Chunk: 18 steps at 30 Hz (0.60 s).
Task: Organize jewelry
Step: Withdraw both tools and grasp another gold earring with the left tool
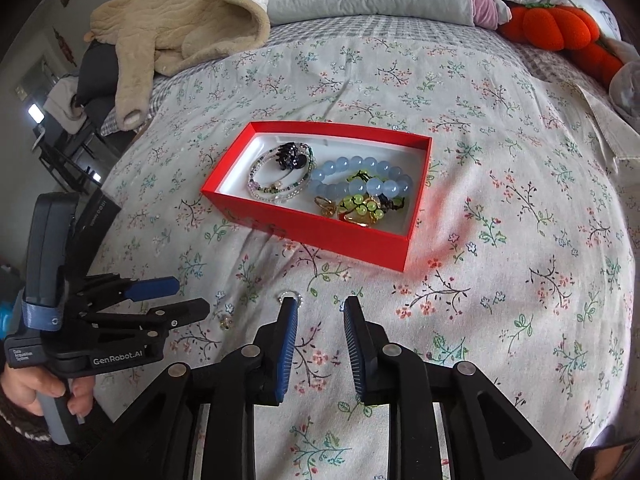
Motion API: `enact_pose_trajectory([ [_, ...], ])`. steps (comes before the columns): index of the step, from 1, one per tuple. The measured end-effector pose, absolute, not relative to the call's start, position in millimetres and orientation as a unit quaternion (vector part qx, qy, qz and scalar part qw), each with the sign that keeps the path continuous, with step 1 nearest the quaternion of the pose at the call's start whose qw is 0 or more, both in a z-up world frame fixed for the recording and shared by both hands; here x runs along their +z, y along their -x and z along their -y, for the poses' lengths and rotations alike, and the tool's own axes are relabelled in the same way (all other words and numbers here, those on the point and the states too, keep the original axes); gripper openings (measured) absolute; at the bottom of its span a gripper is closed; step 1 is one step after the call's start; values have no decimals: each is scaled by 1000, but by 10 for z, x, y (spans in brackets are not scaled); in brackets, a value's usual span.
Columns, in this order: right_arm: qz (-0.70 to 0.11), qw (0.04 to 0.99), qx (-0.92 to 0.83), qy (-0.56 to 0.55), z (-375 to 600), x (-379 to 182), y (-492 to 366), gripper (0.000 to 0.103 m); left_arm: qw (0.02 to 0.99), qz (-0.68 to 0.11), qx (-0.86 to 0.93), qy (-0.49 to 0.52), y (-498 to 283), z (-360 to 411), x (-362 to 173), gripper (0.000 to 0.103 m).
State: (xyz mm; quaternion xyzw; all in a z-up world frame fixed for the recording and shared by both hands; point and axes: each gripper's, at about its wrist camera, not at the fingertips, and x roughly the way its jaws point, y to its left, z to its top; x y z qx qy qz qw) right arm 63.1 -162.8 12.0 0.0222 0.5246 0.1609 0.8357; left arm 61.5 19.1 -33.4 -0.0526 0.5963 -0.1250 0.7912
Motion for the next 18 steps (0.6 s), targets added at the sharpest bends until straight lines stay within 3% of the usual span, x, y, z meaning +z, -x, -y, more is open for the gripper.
enact_pose_trajectory([
  [1, -525, 837, 155, -23, 1640, 109, -619, 61, 788, -599, -130, 58, -603, -176, -336, 56],
  [2, -525, 838, 148, -23, 1650, 105, -609, 63, 786, -600, -136, 62, -589, -154, -334, 56],
  [9, -553, 821, 134, -38, 1699, 0, -605, 63, 772, -613, -154, 59, -528, 49, -381, 37],
  [18, -561, 817, 126, -41, 1735, -41, -605, 63, 775, -617, -133, 42, -567, 170, -459, 30],
])
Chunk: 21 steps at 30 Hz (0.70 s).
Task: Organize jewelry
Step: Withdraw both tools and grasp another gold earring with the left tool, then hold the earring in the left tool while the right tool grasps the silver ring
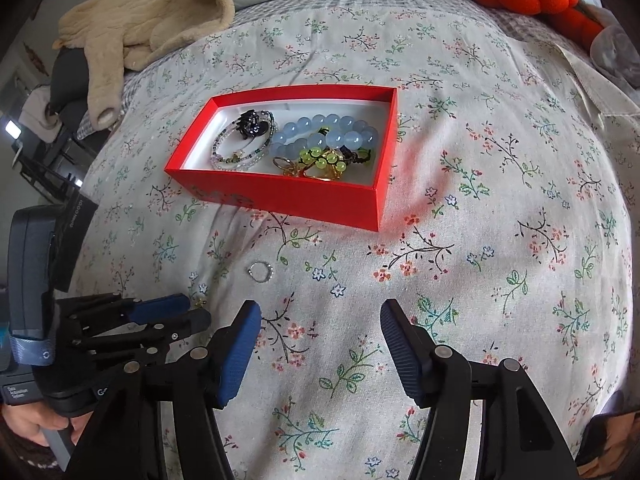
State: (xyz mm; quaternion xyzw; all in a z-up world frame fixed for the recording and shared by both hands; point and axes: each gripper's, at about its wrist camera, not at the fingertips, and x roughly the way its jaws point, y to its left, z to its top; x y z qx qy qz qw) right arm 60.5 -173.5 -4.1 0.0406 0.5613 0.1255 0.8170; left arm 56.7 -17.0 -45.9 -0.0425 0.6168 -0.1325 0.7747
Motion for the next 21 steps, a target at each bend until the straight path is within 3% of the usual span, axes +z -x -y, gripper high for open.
enact_pose_trajectory([
  [4, -566, 814, 122, -41, 1752, -69, -607, 63, 780, -614, -121, 31, -597, 203, -497, 26],
  [8, -568, 813, 120, -43, 1760, -84, -604, 63, 789, -605, -107, 12, -631, 275, -512, 8],
  [21, -567, 814, 119, -46, 1787, -66, -589, 64, 806, -581, -104, 42, -665, 140, -314, 7],
])
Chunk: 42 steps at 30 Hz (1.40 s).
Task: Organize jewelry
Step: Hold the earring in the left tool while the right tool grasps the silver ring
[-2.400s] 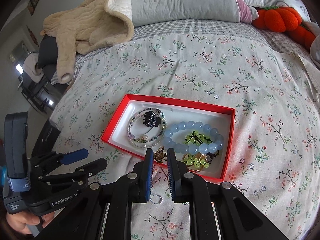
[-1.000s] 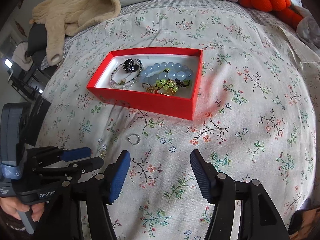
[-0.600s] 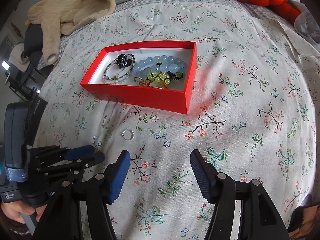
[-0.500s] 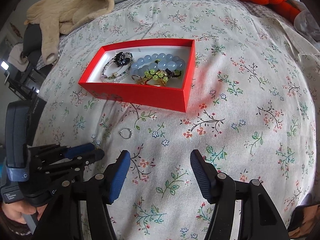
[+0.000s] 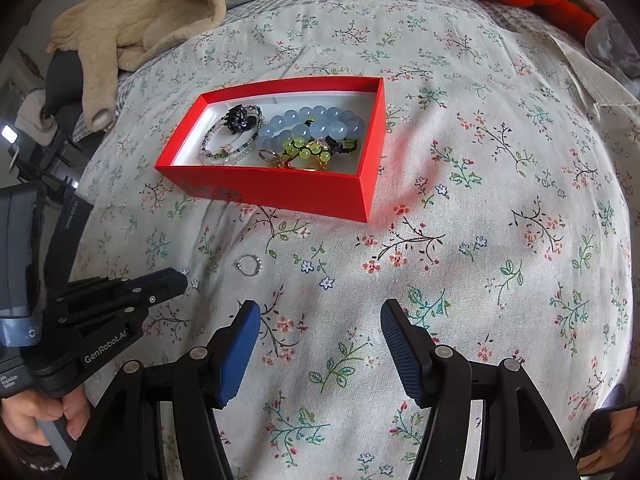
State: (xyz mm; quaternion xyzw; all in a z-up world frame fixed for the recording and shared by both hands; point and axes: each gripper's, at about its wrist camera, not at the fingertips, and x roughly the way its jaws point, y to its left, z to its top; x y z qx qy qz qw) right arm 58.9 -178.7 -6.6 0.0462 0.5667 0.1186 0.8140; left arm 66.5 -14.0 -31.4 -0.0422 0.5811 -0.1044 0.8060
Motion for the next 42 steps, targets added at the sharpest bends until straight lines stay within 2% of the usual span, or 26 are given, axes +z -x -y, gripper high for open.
enact_pose_trajectory([
  [20, -595, 791, 137, -25, 1411, -345, -705, 64, 823, -561, -82, 37, -686, -269, -206, 7],
  [29, -478, 855, 191, 59, 1372, -488, -375, 65, 835, -538, -110, 3, -574, -355, -315, 7],
  [35, -466, 858, 210, 51, 1340, -490, -502, 63, 831, -543, -121, 6, -706, -402, -341, 7],
  [38, -466, 858, 210, 52, 1265, -480, -591, 58, 831, -541, -131, 7, -740, -373, -322, 7],
  [40, -467, 857, 213, 51, 1215, -476, -642, 47, 830, -540, -138, 4, -738, -348, -310, 7],
  [42, -468, 855, 217, 54, 1161, -470, -688, 42, 829, -540, -146, 1, -731, -331, -301, 7],
])
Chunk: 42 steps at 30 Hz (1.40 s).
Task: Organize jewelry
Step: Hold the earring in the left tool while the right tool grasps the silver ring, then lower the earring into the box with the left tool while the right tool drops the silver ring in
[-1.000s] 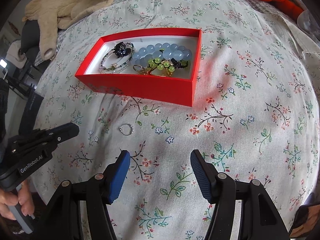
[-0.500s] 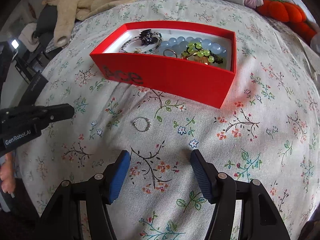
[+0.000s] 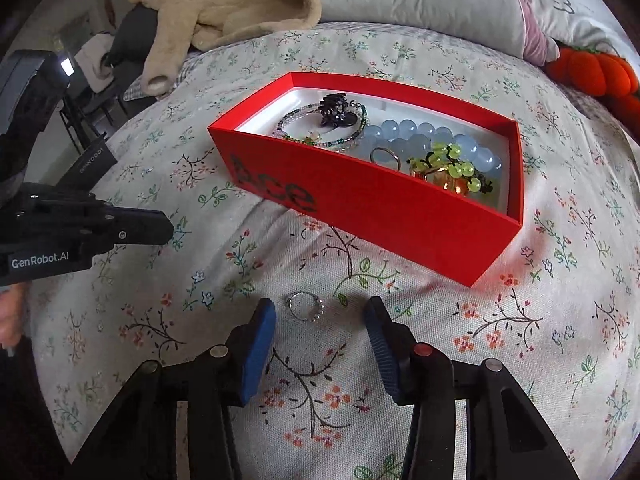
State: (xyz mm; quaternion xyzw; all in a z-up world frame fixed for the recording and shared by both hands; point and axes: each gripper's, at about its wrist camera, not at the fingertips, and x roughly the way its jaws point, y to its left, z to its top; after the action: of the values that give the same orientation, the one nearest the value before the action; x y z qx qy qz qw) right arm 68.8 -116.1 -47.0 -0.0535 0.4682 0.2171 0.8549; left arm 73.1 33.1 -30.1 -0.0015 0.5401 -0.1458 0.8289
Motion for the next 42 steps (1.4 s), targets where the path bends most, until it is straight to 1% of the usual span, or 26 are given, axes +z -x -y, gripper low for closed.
enact_pose_trajectory([
  [1, -468, 854, 219, 55, 1148, -470, -700, 38, 828, -540, -149, 0, -723, -324, -296, 7],
  [6, -471, 851, 226, 56, 1138, -476, -726, 32, 828, -538, -156, -6, -683, -324, -274, 7],
  [13, -477, 848, 224, 52, 1161, -474, -728, 20, 827, -539, -159, -4, -655, -323, -253, 7],
  [21, -486, 844, 221, 49, 1149, -442, -721, 19, 831, -536, -151, -6, -653, -270, -226, 7],
  [31, -483, 845, 226, 39, 1207, -263, -663, 19, 844, -517, -141, 3, -704, -279, -92, 7],
  [42, -431, 879, 203, -15, 1501, 272, -748, 19, 863, -484, -143, 25, -826, -222, 98, 7],
])
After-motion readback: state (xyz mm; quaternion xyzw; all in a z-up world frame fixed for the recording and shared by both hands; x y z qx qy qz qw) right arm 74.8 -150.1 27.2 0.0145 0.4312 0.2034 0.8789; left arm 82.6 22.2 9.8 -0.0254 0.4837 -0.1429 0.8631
